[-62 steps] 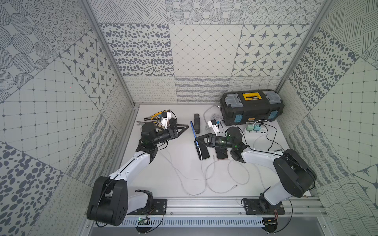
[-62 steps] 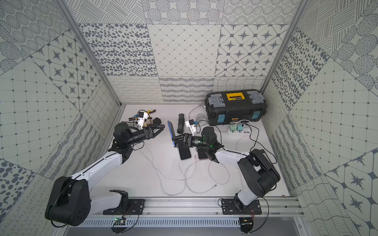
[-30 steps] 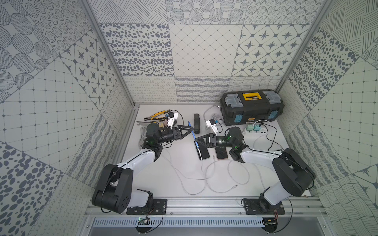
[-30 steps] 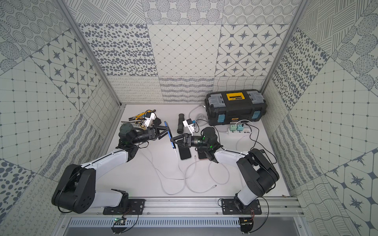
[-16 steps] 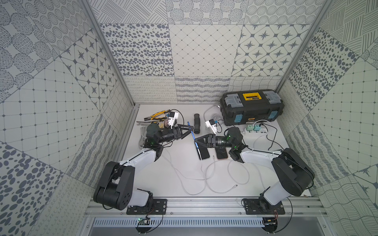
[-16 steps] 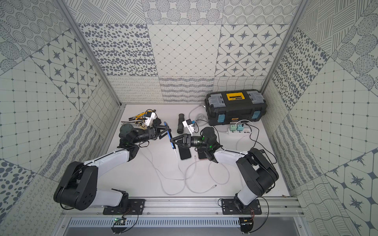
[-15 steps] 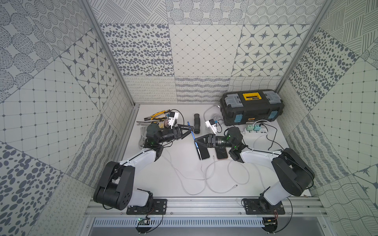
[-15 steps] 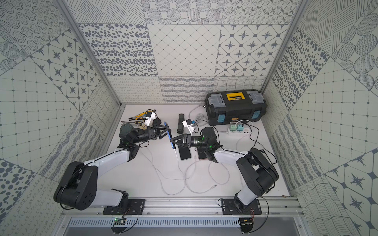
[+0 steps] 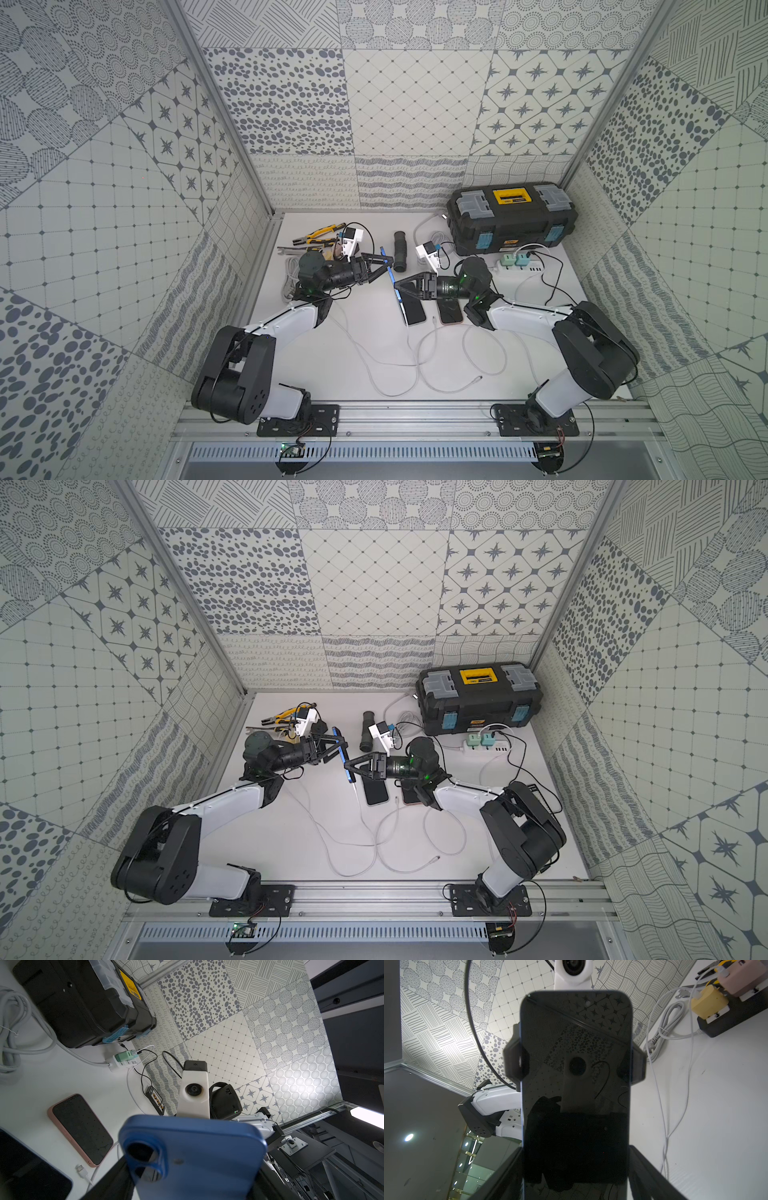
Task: Unplug the charging cable from the phone
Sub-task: Pick up the phone at the center of the board, then remove the charging cable from the phone.
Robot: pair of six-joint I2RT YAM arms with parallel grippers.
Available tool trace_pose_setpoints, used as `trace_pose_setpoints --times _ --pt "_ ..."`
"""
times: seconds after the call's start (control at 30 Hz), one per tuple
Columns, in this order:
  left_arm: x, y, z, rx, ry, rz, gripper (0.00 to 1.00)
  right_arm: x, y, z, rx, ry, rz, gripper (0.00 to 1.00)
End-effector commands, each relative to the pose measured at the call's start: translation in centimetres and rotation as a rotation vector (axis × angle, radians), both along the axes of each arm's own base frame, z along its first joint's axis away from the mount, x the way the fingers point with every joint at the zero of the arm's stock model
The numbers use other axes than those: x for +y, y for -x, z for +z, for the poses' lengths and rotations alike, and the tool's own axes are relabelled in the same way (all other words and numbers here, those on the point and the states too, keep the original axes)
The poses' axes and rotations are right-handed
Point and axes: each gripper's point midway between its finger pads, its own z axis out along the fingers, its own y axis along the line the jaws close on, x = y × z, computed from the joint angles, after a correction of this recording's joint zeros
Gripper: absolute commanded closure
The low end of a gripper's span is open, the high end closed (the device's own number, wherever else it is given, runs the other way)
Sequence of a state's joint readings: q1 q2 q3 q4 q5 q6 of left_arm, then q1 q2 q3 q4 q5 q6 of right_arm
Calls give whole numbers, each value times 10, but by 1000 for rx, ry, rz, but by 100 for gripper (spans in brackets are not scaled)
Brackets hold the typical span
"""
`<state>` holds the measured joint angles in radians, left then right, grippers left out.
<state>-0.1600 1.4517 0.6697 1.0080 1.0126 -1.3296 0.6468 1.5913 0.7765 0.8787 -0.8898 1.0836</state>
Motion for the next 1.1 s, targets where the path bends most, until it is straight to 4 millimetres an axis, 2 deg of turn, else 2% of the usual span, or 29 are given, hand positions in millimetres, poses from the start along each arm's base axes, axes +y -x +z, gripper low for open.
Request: trace_pose_setpoints --times 0.0,0.07,0.13,0.2,0.27,0.37,0.47,0.6,0.73,0.87,1.07 --pt "-2 5 15 -97 9 -25 27 1 -1 22 -75 -37 -10 48" --pt "-2 4 15 -100 9 -21 28 0 0 21 -82 -30 -9 43" --pt "-2 3 16 -106 8 -18 35 -1 2 21 -87 -19 -10 34" --pt "-2 3 18 -114 8 -17 45 -3 6 21 -97 -13 -6 24" --pt "-1 2 19 -120 6 -14 60 -5 9 21 -107 -3 -1 18" --pt "0 -1 19 -119 3 -6 77 -9 16 21 -121 -1 8 14" --pt "1 -3 21 -126 4 6 87 -11 22 18 -119 3 27 11" --pt "4 -6 25 -136 5 23 89 -15 30 12 -131 5 37 13" --pt "7 -8 28 -136 3 38 84 -20 40 8 -142 -4 64 17" --pt "10 -9 30 -140 -2 53 84 -23 47 3 -140 -2 77 23" --pt "14 -11 33 -140 -6 71 84 -23 55 -7 -135 11 98 37"
